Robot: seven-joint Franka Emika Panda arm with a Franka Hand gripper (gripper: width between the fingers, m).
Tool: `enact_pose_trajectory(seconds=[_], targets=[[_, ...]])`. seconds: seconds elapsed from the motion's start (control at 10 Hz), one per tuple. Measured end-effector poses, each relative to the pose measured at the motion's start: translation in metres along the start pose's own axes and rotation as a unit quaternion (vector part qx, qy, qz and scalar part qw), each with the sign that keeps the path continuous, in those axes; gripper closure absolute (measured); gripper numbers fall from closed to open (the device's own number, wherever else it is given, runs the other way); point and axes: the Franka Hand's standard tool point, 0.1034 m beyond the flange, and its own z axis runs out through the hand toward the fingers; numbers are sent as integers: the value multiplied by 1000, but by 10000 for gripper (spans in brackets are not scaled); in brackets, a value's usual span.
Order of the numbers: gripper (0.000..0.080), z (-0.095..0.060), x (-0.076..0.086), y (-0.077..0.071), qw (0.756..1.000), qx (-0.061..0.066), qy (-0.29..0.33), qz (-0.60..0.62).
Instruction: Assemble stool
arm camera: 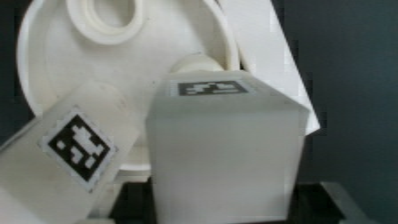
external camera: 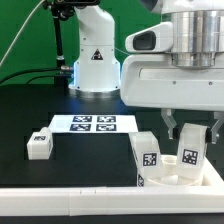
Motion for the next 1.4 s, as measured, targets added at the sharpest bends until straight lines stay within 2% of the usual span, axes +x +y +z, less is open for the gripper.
enact_pose_trajectory(seconds=[0.1, 0.3, 0.5, 0.6, 0.7, 0.8, 0.9, 1.0, 1.1, 1.2, 1.3, 1.4], targets=[[462, 0, -1, 3, 996, 3, 0, 94], [462, 2, -8, 3, 962, 14, -11, 271], [462, 3, -11, 3, 909, 40, -24, 415], [462, 3, -13, 2, 891, 44, -29, 452], [462, 3, -13, 1, 888, 43, -30, 457], [462, 3, -14, 1, 894, 43, -29, 446], [220, 3, -13, 1, 903, 44, -28, 426], [220, 1, -16, 1, 928, 35, -36, 368], [161, -5, -15, -2, 951, 37, -39, 303], [161, -9, -21, -5, 973, 29, -46, 225], [153, -13, -24, -8, 986, 32, -51, 154], [151, -15, -20, -7, 991, 42, -38, 125]])
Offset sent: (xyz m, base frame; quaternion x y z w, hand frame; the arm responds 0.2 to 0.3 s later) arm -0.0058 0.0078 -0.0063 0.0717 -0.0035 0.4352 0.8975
